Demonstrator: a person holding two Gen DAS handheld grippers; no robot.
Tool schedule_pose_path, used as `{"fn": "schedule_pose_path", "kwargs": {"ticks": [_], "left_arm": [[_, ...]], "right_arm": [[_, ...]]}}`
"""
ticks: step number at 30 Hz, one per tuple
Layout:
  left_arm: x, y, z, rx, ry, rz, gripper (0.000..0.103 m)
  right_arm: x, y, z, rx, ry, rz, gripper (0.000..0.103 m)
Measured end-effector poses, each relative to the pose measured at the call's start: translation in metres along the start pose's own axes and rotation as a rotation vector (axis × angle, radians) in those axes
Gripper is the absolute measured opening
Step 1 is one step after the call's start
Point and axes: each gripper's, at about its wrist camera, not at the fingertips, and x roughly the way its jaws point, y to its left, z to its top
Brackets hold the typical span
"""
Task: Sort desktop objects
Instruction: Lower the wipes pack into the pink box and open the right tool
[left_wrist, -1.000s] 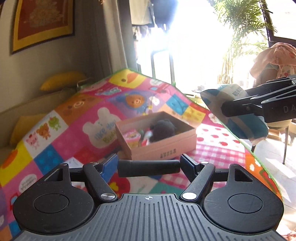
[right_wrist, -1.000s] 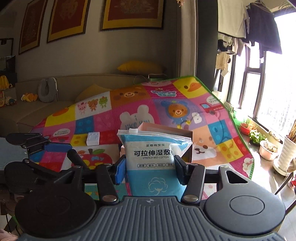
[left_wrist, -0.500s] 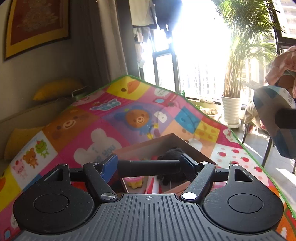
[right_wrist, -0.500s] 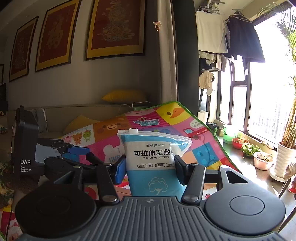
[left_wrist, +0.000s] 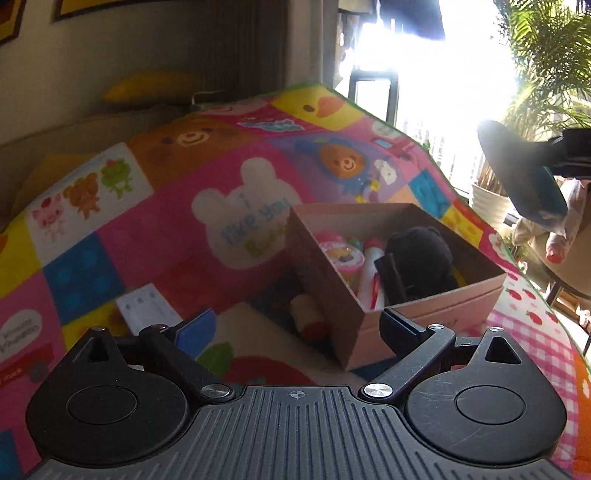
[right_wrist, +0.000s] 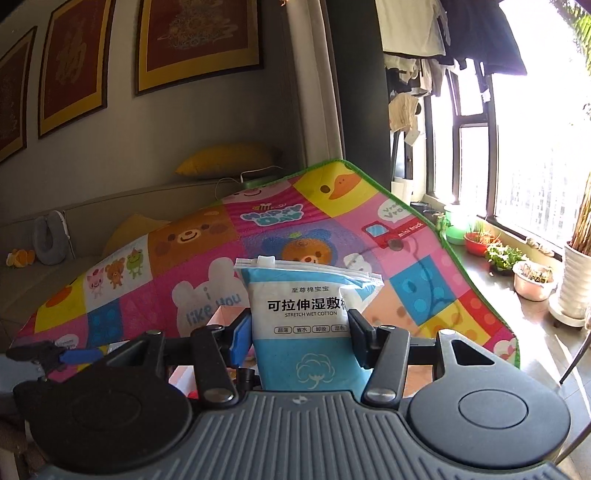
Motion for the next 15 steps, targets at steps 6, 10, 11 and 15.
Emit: {"fn": "schedule_pose_path", "kwargs": {"ticks": [6,10,11,15], "left_arm": [[-0.009,0.016,-0.039,-0.035,0.026,-0.051,0.101],[-0.01,0.018,-0.049,-0.043,0.014,-0.085,0.101],[-0.01,0.02,-0.05,-0.056,0.011,-0.096,0.102],[-0.01,0.029,-0.051,-0.105,-0.005,-0.14,0.103]], "right_arm": [[0.073,0.019,0.016,0.112,0.127,0.084,0.053],[0.122,0.028,0.015,0.139,0.236,0.058,0.053],[0.133,0.029,0.012,0.156,0.279,0.064,0.053],[0.149,0.036,-0.006,0.216,0.385,0.135,0.053]]}}
